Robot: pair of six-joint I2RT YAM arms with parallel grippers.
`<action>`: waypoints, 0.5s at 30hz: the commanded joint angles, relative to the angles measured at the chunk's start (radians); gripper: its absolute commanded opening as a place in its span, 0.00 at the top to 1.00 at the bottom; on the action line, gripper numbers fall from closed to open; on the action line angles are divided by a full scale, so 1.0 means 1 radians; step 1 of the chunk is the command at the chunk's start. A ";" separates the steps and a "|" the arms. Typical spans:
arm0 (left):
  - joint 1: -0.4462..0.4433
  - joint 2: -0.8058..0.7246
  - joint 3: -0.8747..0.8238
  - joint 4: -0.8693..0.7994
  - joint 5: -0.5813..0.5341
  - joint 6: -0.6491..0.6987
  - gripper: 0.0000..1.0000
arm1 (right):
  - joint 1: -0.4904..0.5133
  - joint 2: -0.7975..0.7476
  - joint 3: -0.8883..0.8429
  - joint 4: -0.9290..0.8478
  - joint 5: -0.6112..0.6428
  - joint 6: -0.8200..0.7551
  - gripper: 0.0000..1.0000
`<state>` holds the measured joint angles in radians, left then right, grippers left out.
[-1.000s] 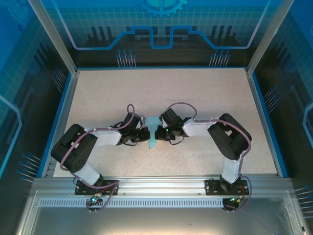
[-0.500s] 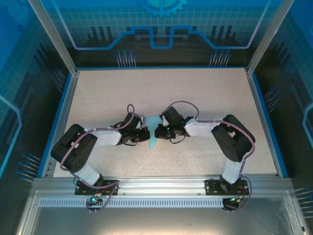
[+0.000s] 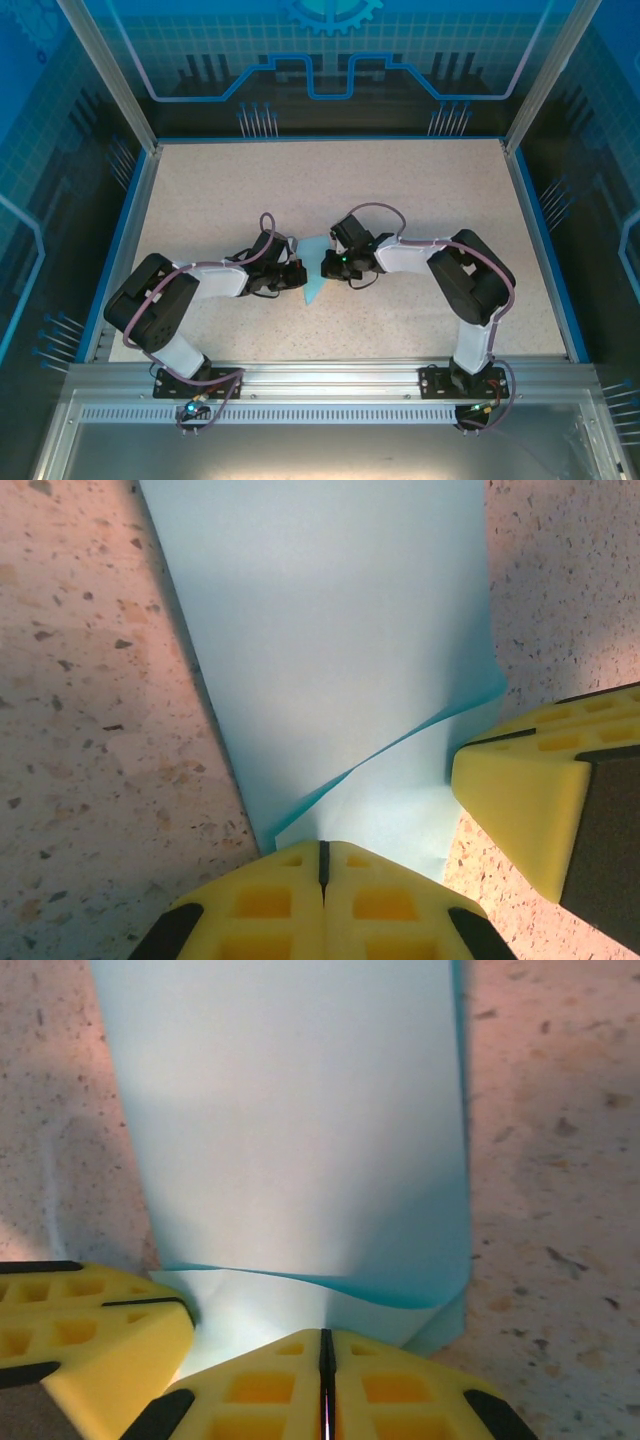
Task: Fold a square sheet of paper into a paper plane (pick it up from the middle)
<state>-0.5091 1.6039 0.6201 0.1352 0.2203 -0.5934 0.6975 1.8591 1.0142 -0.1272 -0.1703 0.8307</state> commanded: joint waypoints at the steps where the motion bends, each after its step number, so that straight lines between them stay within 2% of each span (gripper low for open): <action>1: -0.003 0.002 0.014 -0.049 -0.026 0.024 1.00 | -0.018 0.019 -0.015 -0.081 0.075 0.037 0.92; 3: -0.005 0.002 0.013 -0.049 -0.028 0.024 1.00 | -0.023 0.020 -0.024 -0.082 0.079 0.054 0.92; 7: -0.004 -0.002 0.012 -0.054 -0.027 0.027 1.00 | -0.058 -0.035 -0.043 -0.003 -0.046 0.088 0.92; 11: -0.004 -0.004 0.010 -0.054 -0.026 0.027 1.00 | -0.053 -0.105 0.024 -0.023 -0.060 0.017 0.91; 15: -0.005 -0.004 0.015 -0.054 -0.026 0.025 1.00 | -0.053 -0.071 0.067 -0.038 -0.080 -0.020 0.91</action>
<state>-0.5091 1.6035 0.6201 0.1345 0.2207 -0.5930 0.6506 1.7901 1.0439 -0.1410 -0.2165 0.8513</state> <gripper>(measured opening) 0.023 0.094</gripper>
